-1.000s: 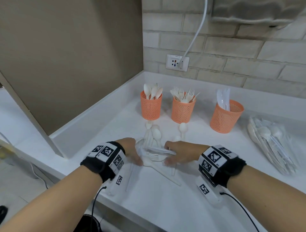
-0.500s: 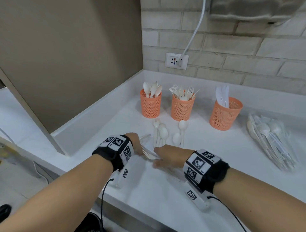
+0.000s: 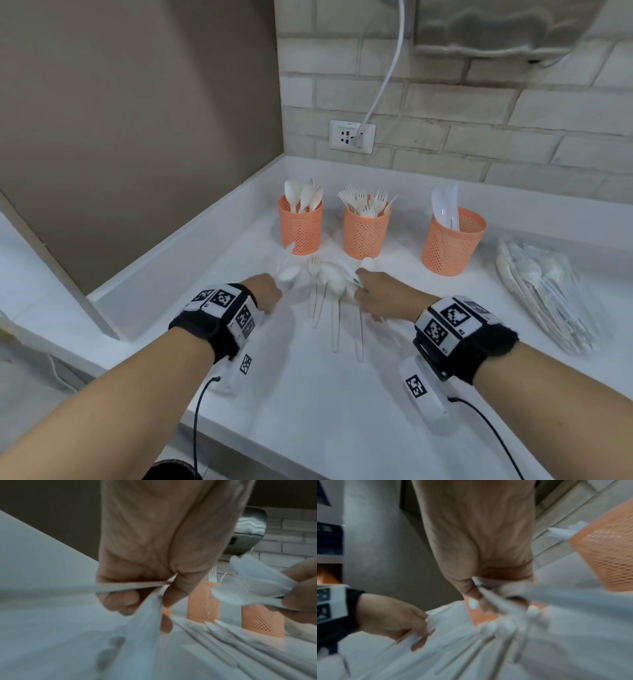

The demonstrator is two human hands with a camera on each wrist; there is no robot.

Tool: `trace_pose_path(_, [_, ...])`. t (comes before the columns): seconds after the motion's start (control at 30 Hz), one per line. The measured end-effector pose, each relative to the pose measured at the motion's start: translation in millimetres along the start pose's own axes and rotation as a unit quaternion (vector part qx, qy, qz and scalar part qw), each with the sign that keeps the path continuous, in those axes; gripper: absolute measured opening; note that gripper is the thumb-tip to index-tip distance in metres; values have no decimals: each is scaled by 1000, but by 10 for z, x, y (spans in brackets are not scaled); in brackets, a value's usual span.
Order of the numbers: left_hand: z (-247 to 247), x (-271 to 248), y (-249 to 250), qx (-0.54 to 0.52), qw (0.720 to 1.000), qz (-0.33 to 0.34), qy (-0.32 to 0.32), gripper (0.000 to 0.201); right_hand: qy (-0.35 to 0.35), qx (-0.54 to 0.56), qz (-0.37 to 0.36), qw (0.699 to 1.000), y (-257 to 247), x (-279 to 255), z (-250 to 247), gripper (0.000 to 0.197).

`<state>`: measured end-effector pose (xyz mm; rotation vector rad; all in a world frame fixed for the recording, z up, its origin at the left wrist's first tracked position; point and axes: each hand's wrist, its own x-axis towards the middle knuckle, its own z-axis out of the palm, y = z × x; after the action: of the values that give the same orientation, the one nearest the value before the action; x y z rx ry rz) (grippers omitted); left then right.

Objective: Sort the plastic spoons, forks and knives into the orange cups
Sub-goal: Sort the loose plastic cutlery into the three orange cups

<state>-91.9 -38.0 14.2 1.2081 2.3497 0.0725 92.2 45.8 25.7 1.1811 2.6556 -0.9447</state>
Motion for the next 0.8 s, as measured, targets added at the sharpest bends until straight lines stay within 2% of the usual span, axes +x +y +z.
trace_pose_path(0.07, [-64,61,116,-60,997,14,39,34,67,4,56,996,122,88,-2,11])
trace_pose_path(0.1, [-73,90,184,-80,995,19,53,34,92,9,86,992,158,135,33,12])
trace_pose_path(0.2, [2,136,381,-111,992,25,61,34,122,45,154,979,175,238,178,43])
trace_pose_path(0.3, [155,178,496,-104,994,18,41,43,123,57,158,978,152,322,329,66])
trace_pose_path(0.37, [233,217,532,-79,996,11,29,51,113,25,166,979,150,371,415,82])
trace_pose_path(0.47, [235,269,577,-48,998,1,29,42,107,-4,179,978,153,396,475,91])
trace_pose_path(0.53, [210,285,593,-33,999,-11,22,34,95,-4,173,980,134,396,451,80])
trace_pose_path(0.63, [216,285,569,-36,999,-25,3,22,80,-36,163,983,71,402,423,37])
trace_pose_path(0.73, [220,257,548,-33,999,-38,-16,24,93,-58,160,981,37,408,390,29])
trace_pose_path(0.8, [216,246,519,-31,999,-32,-24,27,71,-84,154,982,16,403,354,30])
